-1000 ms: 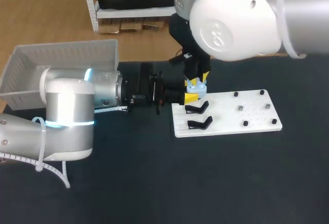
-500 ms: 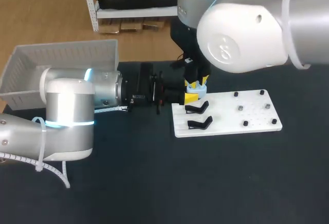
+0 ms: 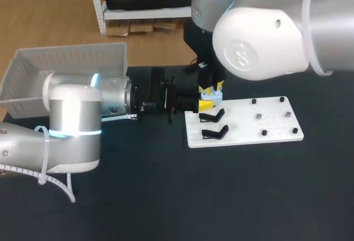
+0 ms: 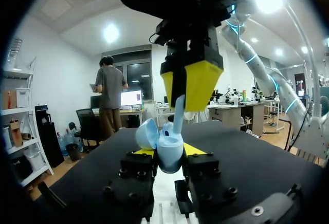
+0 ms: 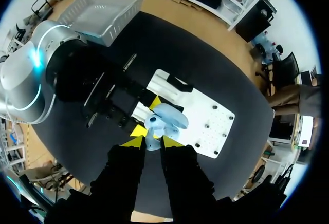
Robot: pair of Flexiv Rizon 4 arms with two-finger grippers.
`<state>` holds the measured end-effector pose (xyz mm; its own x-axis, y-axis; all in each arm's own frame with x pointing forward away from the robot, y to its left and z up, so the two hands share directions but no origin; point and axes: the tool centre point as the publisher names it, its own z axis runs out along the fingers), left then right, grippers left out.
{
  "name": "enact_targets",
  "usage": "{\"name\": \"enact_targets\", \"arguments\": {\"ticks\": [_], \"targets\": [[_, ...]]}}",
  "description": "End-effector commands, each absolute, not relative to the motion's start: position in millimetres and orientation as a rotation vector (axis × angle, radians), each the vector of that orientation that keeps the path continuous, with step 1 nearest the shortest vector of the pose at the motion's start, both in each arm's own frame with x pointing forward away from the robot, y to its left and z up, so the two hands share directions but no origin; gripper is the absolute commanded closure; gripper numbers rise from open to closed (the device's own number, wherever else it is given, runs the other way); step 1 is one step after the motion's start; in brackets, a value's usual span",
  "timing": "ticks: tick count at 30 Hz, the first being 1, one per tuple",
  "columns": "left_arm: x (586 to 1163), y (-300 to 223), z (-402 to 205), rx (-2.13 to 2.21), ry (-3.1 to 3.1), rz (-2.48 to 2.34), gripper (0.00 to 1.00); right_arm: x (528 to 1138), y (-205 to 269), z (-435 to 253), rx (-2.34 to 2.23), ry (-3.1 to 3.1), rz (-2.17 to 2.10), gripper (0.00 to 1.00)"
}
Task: Pick up each earbud case from the left stands, insert the matching earbuds, close the lid, and place the case in the box.
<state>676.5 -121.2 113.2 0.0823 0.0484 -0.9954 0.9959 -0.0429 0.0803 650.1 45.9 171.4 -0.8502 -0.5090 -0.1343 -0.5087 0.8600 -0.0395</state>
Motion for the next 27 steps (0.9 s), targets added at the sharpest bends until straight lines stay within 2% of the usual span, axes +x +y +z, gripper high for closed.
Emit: {"name": "enact_targets", "arguments": {"ticks": [1,27], "targets": [[674.9,-121.8,112.3,1.307,1.164,-1.147,1.00,651.1,46.5,169.1,-0.796,2.890,-0.003,1.00],[674.9,-121.8,112.3,1.307,1.164,-1.147,1.00,656.6,47.1,164.3,-0.797,2.897,-0.016,1.00]]}}
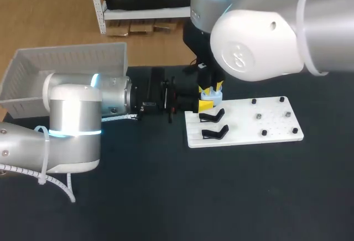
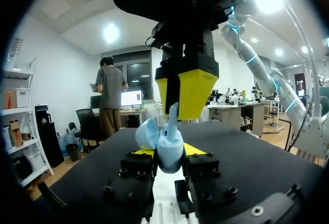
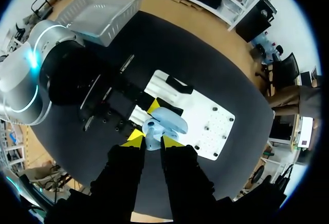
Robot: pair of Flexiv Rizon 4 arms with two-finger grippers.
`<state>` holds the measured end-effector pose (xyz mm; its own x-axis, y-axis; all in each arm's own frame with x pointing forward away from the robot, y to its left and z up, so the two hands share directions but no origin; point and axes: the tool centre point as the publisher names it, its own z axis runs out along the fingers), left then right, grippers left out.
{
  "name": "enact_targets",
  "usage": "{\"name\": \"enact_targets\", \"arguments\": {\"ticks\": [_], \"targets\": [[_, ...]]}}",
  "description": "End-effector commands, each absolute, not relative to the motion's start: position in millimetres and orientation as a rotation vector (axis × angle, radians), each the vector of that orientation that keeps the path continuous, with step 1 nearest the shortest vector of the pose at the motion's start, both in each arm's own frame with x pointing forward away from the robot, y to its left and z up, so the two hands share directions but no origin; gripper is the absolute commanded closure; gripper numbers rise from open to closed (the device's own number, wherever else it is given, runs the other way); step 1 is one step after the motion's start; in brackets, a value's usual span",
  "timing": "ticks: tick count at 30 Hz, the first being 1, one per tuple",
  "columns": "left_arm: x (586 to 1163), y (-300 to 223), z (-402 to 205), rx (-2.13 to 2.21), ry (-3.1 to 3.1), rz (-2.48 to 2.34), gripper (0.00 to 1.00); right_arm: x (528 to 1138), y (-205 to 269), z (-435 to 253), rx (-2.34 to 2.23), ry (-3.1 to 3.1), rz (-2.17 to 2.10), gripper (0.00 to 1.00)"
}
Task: Pick up each earbud case from the left stands, insert the matching earbuds, close the lid, and place the case in the box.
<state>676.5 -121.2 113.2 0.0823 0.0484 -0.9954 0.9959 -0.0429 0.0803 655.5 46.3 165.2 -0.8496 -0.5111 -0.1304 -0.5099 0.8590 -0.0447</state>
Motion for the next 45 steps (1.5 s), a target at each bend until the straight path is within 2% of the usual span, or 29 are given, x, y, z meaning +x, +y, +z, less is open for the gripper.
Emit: {"name": "enact_targets", "arguments": {"ticks": [1,45], "targets": [[674.9,-121.8,112.3,1.307,1.164,-1.147,1.00,656.9,47.1,163.9,-0.797,2.898,-0.018,1.00],[674.9,-121.8,112.3,1.307,1.164,-1.147,1.00,655.6,43.3,165.5,-0.782,2.892,-0.034,1.00]]}}
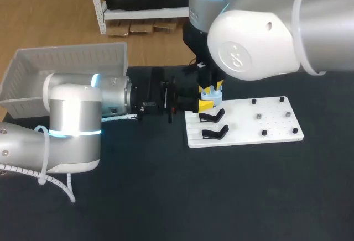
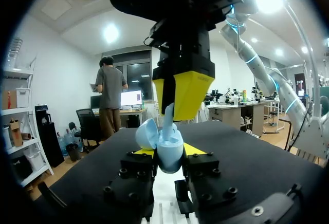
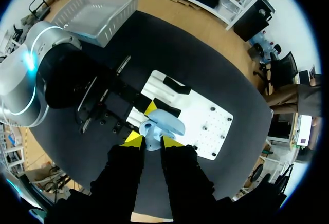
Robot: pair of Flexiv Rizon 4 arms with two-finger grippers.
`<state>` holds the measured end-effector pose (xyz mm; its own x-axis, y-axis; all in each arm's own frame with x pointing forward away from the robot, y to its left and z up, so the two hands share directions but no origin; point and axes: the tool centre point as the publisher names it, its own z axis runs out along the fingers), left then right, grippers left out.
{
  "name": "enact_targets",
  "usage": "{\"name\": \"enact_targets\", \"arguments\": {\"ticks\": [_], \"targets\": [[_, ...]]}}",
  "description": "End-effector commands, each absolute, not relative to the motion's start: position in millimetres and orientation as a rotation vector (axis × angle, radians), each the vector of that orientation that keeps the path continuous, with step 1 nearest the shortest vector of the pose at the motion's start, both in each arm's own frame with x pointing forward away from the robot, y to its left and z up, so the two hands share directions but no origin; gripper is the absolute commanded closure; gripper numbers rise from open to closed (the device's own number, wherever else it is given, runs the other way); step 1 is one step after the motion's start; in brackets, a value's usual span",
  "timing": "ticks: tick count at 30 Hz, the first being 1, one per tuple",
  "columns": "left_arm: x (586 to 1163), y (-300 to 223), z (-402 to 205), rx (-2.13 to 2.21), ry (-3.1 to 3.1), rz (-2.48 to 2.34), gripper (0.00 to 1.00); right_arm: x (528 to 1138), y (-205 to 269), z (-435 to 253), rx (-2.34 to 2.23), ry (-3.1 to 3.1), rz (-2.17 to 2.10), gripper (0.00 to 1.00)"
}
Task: Pick up each earbud case from the left stands, insert the matching earbuds, close the lid, and place the case in the box.
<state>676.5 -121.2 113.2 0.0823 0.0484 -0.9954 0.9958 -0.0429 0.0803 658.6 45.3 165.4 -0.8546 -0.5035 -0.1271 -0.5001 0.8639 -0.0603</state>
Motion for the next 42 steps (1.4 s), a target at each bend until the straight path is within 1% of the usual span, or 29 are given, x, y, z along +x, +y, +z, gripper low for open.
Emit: {"name": "enact_targets", "arguments": {"ticks": [1,42], "targets": [[674.9,-121.8,112.3,1.307,1.164,-1.147,1.00,655.5,43.2,165.7,-0.782,2.892,-0.034,1.00],[674.9,-121.8,112.3,1.307,1.164,-1.147,1.00,660.3,51.3,162.4,-0.805,2.896,-0.037,1.00]]}}
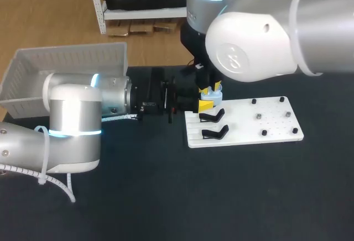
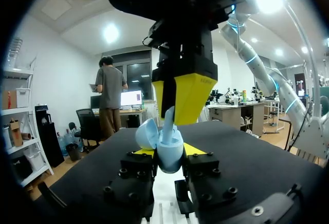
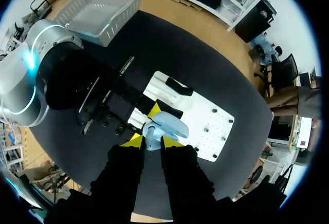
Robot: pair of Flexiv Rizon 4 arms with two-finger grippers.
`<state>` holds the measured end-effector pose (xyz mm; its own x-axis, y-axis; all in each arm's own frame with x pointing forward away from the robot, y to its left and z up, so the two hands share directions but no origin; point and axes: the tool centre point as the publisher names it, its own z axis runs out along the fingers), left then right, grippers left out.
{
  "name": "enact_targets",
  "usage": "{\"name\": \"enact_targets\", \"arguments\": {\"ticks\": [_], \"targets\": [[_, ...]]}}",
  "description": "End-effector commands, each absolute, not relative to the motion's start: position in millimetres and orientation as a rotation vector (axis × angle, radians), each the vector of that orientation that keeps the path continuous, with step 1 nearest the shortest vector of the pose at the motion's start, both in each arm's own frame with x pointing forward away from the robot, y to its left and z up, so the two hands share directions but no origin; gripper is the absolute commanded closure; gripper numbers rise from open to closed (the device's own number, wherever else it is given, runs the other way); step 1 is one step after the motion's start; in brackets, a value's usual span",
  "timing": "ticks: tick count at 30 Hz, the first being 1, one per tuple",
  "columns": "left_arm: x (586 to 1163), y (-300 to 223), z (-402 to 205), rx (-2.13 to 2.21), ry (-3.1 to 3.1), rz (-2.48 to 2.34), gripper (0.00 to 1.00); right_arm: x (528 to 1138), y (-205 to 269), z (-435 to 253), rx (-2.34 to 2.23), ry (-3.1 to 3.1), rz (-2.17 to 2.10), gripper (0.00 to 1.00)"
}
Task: Pick up each earbud case from the left stands, insert the matching earbuds, close the lid, and place the case in the box.
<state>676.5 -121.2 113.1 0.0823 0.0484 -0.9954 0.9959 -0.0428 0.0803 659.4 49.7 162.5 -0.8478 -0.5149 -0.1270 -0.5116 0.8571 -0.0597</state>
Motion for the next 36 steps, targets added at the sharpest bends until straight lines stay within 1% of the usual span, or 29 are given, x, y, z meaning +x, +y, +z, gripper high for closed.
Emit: {"name": "enact_targets", "arguments": {"ticks": [1,34,35,36], "targets": [[674.9,-121.8,112.3,1.307,1.164,-1.147,1.00,660.4,51.5,162.3,-0.805,2.897,-0.038,1.00],[674.9,-121.8,112.3,1.307,1.164,-1.147,1.00,660.9,50.3,154.2,-0.824,2.906,-0.084,1.00],[674.9,-121.8,112.3,1.307,1.164,-1.147,1.00,661.0,50.1,153.9,-0.824,2.906,-0.083,0.88],[674.9,-121.8,112.3,1.307,1.164,-1.147,1.00,661.2,50.1,153.6,-0.826,2.907,-0.076,0.70]]}}
